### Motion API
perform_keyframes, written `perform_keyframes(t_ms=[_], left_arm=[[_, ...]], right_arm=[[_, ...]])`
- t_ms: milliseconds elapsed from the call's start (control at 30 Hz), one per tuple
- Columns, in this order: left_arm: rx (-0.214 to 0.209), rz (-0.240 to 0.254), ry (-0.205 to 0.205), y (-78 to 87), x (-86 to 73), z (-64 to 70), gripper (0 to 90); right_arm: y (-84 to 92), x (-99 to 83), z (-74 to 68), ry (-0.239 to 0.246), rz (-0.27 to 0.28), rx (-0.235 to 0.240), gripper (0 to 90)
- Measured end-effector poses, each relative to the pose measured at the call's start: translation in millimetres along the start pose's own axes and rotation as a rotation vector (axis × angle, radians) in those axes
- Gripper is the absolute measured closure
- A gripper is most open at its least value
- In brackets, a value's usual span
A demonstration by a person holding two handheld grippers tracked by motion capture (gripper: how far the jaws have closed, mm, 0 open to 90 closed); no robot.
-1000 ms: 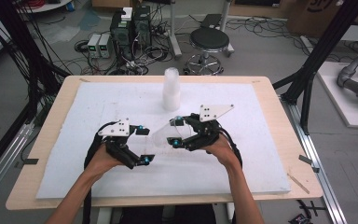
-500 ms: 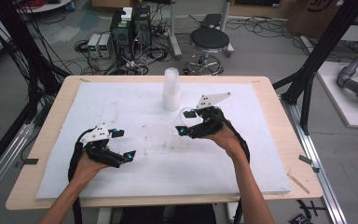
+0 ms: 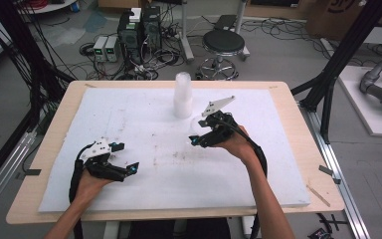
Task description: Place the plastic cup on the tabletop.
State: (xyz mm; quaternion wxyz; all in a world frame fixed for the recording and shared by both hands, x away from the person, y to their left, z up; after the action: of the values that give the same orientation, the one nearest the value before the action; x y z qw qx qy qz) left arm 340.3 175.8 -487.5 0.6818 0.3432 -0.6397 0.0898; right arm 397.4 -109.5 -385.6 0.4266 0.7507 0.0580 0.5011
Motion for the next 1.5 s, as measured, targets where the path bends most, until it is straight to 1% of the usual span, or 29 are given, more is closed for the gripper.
perform_keyframes(t_ms=[100, 267, 400, 500, 567, 600, 700, 900, 1000, 1133, 1267, 1300, 1367, 1467, 1500], left_arm=[[-0.006, 0.003, -0.001, 0.4, 0.0, -0.1, 2.2], [0.0, 0.023, 0.001, 1.5, 1.2, -1.3, 2.2], [-0.002, 0.026, 0.015, 1.9, 0.2, -1.9, 2.2], [0.0, 0.031, 0.016, 2.0, -0.1, -1.6, 2.2], [-0.007, 0.035, 0.017, 1.8, -0.3, -1.2, 2.2], [-0.004, 0.035, 0.019, 1.7, -0.6, -1.4, 2.2], [-0.004, 0.032, 0.021, 1.6, -2.8, -2.4, 2.2], [0.008, 0.056, 0.03, 4.5, -2.9, -3.6, 2.2], [0.011, 0.059, 0.035, 4.4, -3.2, -4.3, 2.2], [0.01, 0.065, 0.038, 5.2, -3.2, -4.5, 2.2], [0.009, 0.067, 0.034, 5.1, -3.2, -4.1, 2.2], [0.006, 0.069, 0.033, 5.2, -3.1, -3.8, 2.2], [0.002, 0.069, 0.026, 5.6, -3.2, -3.5, 2.2], [0.001, 0.076, 0.025, 5.7, -3.0, -3.1, 2.2], [0.002, 0.076, 0.025, 5.7, -3.0, -3.1, 2.2]], right_arm=[[-0.2, 0.1, 0.8, -0.004, 0.001, -0.001, 33.0], [-2.4, 0.2, 0.7, -0.003, -0.004, -0.001, 33.0], [-3.8, 0.6, 1.4, 0.003, -0.005, -0.001, 33.0], [-5.7, 0.4, 1.0, -0.005, -0.008, -0.001, 33.1], [-8.3, 0.5, 1.5, 0.005, -0.008, -0.01, 33.0], [-9.8, 0.1, 0.9, 0.001, -0.013, -0.01, 33.1], [-16.1, -1.8, -0.8, -0.002, -0.023, -0.006, 33.1], [-28.4, -4.4, -0.1, -0.008, -0.044, -0.019, 33.1], [-32.6, -5.2, 0.4, -0.014, -0.052, -0.026, 33.1], [-38.5, -6.7, 1.2, -0.014, -0.071, -0.046, 33.1], [-48.4, -8.0, 1.4, -0.015, -0.089, -0.058, 33.1], [-51.3, -8.7, 0.8, -0.017, -0.102, -0.067, 33.1], [-57.9, -9.7, 0.2, -0.009, -0.122, -0.079, 33.1], [-67.2, -9.4, -0.6, 0.002, -0.135, -0.102, 33.1], [-70.2, -9.5, -1.4, 0.006, -0.141, -0.101, 33.1]])
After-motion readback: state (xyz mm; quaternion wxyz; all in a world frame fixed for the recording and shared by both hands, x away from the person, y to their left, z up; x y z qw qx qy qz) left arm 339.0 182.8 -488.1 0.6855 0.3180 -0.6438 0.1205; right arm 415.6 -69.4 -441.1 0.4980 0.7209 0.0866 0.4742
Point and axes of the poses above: each handheld gripper's, and its own axes: y roughly backward along the jaws, x roughly out of its top, z roughly to its right, the point moved 6 cm from there along -y, roughly forward along the jaws, and after that the axes turned 12 degrees about -y, right-handed, at the moved point
